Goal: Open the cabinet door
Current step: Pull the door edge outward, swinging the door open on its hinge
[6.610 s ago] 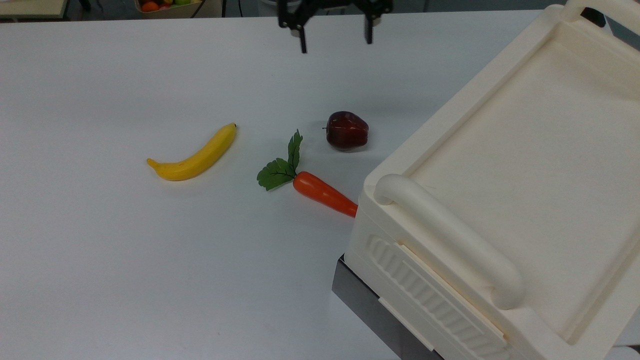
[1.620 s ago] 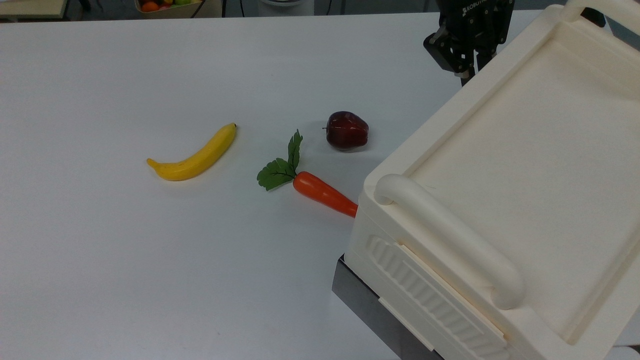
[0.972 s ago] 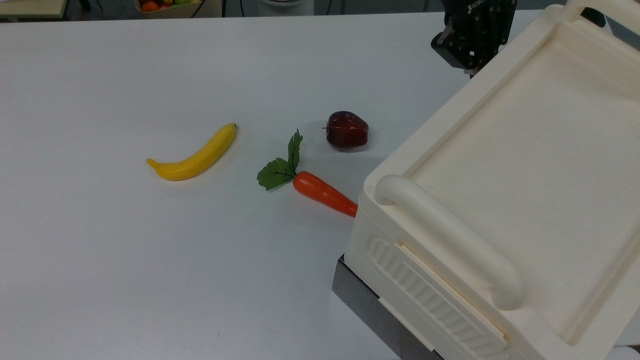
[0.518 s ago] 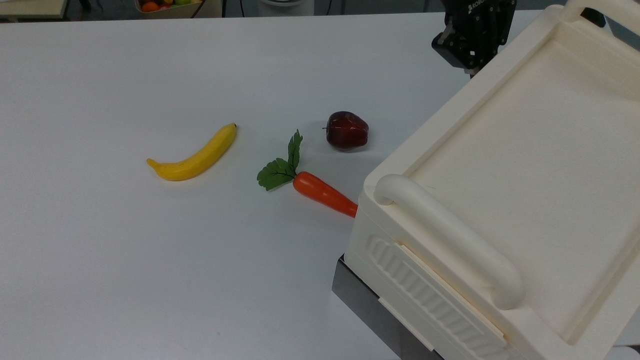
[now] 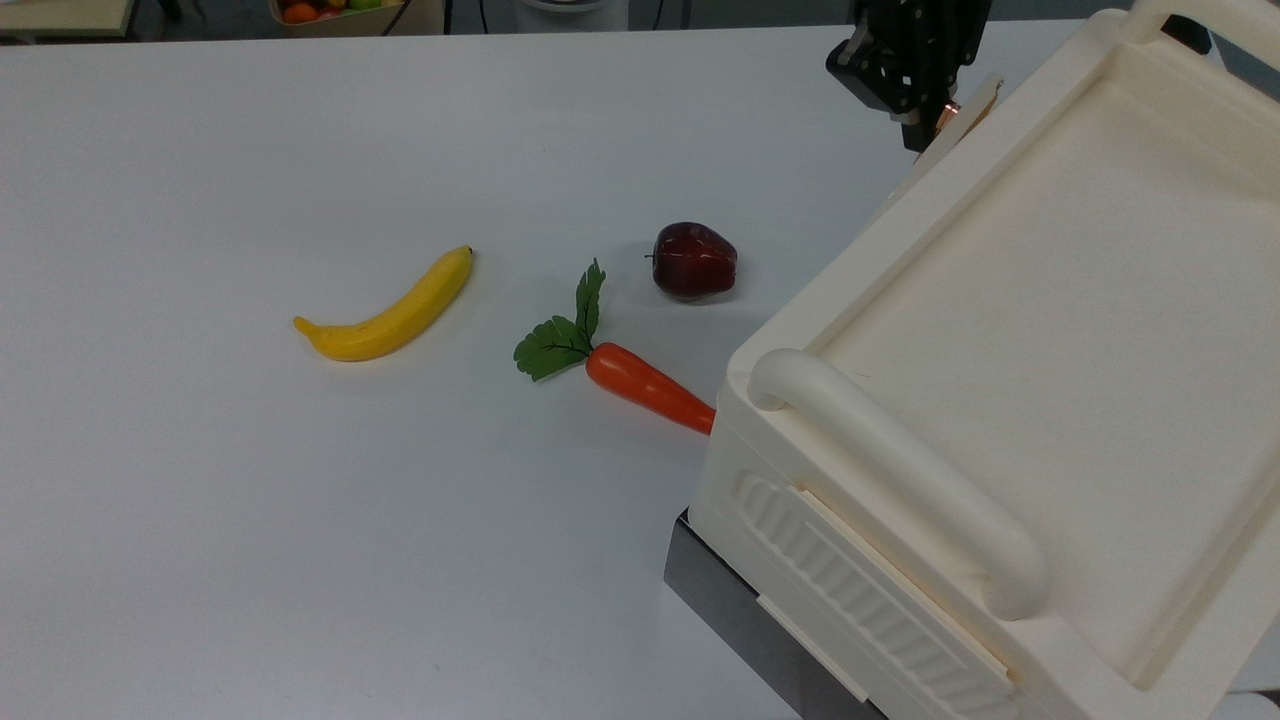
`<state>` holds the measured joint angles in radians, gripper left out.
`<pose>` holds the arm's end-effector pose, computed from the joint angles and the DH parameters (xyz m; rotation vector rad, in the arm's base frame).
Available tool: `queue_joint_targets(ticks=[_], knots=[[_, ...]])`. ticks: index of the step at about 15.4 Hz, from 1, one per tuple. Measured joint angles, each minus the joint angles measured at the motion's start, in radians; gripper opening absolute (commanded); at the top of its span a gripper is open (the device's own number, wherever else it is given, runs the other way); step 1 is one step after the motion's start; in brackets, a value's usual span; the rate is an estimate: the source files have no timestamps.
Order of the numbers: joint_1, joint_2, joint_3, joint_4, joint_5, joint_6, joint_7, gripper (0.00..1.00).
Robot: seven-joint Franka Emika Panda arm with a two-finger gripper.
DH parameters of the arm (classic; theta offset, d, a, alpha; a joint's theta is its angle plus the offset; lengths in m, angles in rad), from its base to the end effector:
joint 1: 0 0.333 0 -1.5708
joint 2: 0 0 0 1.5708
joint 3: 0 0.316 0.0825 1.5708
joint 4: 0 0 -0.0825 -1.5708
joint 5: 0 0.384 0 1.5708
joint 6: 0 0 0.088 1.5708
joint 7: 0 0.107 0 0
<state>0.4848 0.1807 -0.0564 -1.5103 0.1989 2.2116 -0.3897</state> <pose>0.5949 0.2827 0.6166 -2.6622 -1.0404 -0.7561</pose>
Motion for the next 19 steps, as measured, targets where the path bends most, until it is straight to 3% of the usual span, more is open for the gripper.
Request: queue_joint_targets(ticks=[2, 5, 7, 11, 19], knots=[[-0.007, -0.009, 0.000, -0.004, 0.000, -0.024, 0.000, 0.27], [-0.055, -0.045, -0.001, -0.004, 0.000, -0.160, 0.000, 0.80], [-0.094, -0.066, -0.005, -0.004, 0.000, -0.234, 0.006, 0.98], [-0.133, -0.099, -0.018, 0.017, 0.000, -0.323, 0.036, 1.00], [-0.132, -0.169, -0.032, 0.078, 0.000, -0.362, 0.110, 1.00]])
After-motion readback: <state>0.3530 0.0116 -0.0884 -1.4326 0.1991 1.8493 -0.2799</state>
